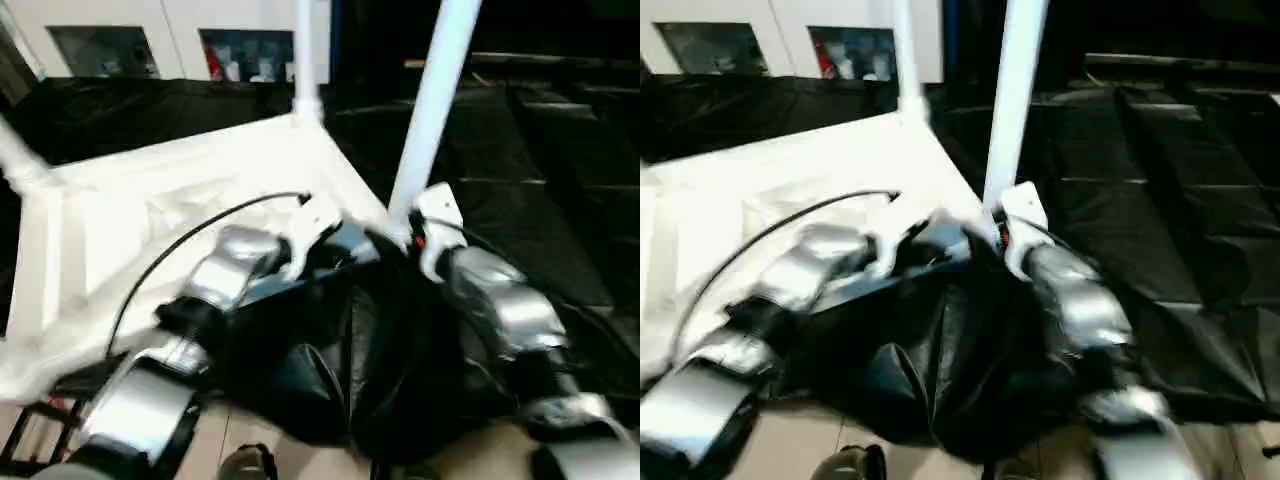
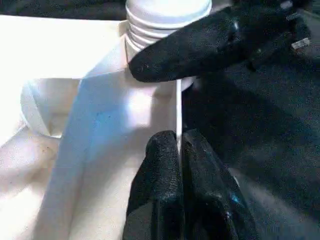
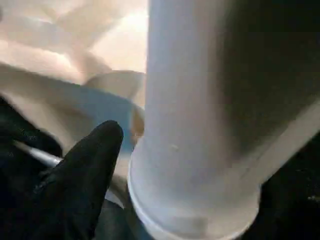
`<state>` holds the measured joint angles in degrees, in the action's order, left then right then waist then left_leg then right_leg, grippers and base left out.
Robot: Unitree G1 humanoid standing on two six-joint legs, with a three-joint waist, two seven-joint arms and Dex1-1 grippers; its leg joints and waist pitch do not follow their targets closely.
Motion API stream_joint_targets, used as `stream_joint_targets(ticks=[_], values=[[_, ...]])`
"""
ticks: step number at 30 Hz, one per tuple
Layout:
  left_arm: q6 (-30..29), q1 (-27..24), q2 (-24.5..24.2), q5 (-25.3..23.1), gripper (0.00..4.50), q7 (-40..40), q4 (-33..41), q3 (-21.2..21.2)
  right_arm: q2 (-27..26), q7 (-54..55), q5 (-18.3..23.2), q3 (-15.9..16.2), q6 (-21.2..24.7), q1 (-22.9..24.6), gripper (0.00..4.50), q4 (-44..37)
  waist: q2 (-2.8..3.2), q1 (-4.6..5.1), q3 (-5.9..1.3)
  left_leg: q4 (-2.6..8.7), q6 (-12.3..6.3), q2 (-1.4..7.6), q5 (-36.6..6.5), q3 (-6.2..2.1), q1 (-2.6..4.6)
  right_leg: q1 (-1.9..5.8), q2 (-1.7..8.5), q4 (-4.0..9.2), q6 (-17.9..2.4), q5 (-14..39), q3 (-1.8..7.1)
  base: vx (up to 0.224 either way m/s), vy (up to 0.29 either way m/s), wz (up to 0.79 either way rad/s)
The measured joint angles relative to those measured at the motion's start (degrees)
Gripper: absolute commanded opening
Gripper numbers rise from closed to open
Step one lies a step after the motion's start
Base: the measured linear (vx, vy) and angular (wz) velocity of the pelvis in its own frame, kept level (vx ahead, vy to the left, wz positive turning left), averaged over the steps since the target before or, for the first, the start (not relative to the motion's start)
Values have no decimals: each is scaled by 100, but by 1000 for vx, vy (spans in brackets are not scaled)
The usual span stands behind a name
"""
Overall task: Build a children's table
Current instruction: Rotate leg to tighten
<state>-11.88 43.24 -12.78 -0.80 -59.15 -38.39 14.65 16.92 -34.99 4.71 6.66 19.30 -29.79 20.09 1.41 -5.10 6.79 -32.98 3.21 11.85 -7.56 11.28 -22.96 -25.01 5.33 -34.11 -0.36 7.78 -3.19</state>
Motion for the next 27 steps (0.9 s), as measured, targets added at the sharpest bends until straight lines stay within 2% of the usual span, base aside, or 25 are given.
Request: stream_joint_targets(ticks=[5,9,13,23,27], values=[[81,-287,-326,123,0,-720,425,153,786,-1205,196,245,9,270,387,-469,5,-68,0,-12,0,-3,0,6,-5,10,9,5,3,3,3,0,0,0],[112,-384,-451,159,0,-1084,606,180,1052,-1810,364,311,40,350,387,-651,5,-111,0,-14,0,-2,0,6,-7,7,9,3,2,2,3,0,0,0],[121,-426,-496,173,0,-1220,639,207,1120,-2077,456,312,127,431,358,-751,5,-133,0,-14,0,-2,0,5,-6,5,8,1,5,4,3,0,0,0],[110,-481,-566,182,0,-1333,709,198,1059,-2115,570,322,279,555,289,-945,4,-130,0,-15,0,-1,0,5,-7,5,8,1,10,6,3,0,0,0],[44,-296,-286,29,0,-545,362,73,314,-838,345,-22,314,447,278,-527,1,-51,-1,-26,0,-1,0,3,-5,4,5,-1,16,6,3,0,0,0]])
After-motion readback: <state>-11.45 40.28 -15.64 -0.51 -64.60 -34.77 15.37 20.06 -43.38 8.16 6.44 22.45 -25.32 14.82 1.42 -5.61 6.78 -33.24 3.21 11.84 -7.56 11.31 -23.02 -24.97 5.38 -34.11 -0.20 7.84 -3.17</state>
